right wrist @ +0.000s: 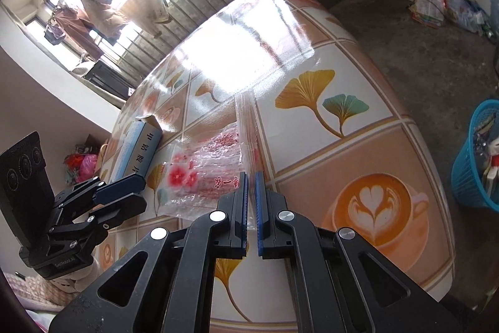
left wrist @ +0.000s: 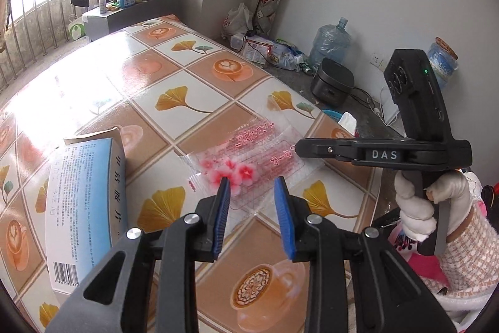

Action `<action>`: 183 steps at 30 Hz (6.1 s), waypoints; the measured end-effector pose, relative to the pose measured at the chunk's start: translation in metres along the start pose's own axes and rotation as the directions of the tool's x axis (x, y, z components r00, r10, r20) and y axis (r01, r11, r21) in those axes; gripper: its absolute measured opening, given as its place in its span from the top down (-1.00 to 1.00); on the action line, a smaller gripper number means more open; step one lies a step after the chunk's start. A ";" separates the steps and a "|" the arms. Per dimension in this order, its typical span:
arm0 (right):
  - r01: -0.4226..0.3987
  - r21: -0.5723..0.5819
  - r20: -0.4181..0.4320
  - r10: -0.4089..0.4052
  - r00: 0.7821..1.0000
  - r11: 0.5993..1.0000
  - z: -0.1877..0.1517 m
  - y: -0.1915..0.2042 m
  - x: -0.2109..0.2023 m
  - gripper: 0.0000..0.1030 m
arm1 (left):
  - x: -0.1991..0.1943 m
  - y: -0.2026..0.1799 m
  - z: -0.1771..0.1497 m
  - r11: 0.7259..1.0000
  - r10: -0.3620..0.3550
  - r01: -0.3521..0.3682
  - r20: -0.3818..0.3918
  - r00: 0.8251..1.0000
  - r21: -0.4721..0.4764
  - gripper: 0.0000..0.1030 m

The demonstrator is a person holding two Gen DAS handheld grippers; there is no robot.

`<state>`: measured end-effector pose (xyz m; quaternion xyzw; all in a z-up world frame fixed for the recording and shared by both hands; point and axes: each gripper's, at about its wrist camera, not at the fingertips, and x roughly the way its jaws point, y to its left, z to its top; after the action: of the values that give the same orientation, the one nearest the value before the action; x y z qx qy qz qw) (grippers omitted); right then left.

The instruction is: Collect trash

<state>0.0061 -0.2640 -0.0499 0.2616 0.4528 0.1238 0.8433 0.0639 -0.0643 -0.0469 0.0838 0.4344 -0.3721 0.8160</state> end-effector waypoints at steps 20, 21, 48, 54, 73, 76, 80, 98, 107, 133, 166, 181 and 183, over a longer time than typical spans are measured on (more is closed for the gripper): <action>-0.228 0.207 -0.059 0.245 0.968 0.951 0.004 -0.020 0.004 0.54 | 0.032 0.004 -0.006 0.994 0.108 -0.106 -0.051 0.993 0.034 0.45; -0.212 0.205 -0.058 0.228 0.972 0.956 0.004 -0.020 0.003 0.54 | 0.032 0.004 -0.006 0.994 0.106 -0.104 -0.052 0.993 0.031 0.45; -0.190 0.200 -0.038 0.201 0.979 0.961 0.005 -0.006 0.024 0.94 | -0.043 0.045 0.000 0.974 0.215 -0.200 0.166 0.962 -0.107 0.13; -0.186 0.183 -0.047 0.197 0.979 0.965 0.006 -0.003 0.025 0.94 | -0.059 0.125 -0.005 0.873 0.347 -0.291 0.080 0.935 -0.391 -0.17; -0.157 0.178 -0.031 0.165 0.986 0.971 0.003 -0.008 0.016 0.94 | -0.052 0.100 -0.030 0.871 0.026 -0.025 -0.006 1.000 -0.490 -0.31; -0.150 0.179 -0.027 0.158 0.987 0.972 0.002 -0.009 0.015 0.94 | -0.041 0.096 -0.025 0.885 0.068 -0.083 -0.049 0.996 -0.459 -0.40; -0.147 0.184 -0.024 0.154 0.988 0.972 0.001 -0.008 0.015 0.94 | -0.026 0.092 -0.020 0.894 0.082 -0.105 -0.072 0.994 -0.435 -0.51; -0.153 0.196 -0.018 0.159 0.987 0.969 -0.003 -0.008 0.013 0.93 | 0.009 0.094 -0.003 0.905 0.210 -0.241 -0.123 0.970 -0.351 -0.62; -0.158 0.201 -0.016 0.165 0.986 0.967 -0.003 -0.009 0.013 0.93 | 0.022 0.088 0.004 0.910 0.307 -0.327 -0.115 0.945 -0.254 -0.62; -0.157 0.208 -0.009 0.162 0.987 0.966 -0.005 -0.014 0.014 0.93 | 0.004 0.084 -0.019 0.933 0.296 -0.313 -0.115 0.948 -0.179 -0.55; -0.184 0.222 0.019 0.185 0.983 0.957 -0.006 -0.019 0.009 0.93 | -0.019 0.091 -0.012 0.930 0.276 -0.278 -0.044 0.960 -0.239 -0.49; -0.243 0.222 0.091 0.228 0.969 0.944 -0.004 -0.026 -0.009 0.96 | -0.038 0.055 0.037 0.963 0.222 -0.205 0.082 0.972 -0.176 -0.49; -0.254 0.227 0.108 0.235 0.966 0.940 -0.004 -0.029 -0.014 0.96 | -0.037 0.044 0.047 0.972 0.196 -0.180 0.095 0.976 -0.153 -0.49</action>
<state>-0.0060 -0.2928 -0.0575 0.4200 0.3944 0.1616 0.8012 0.1119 -0.0349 0.0019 0.0453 0.4048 -0.2649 0.8740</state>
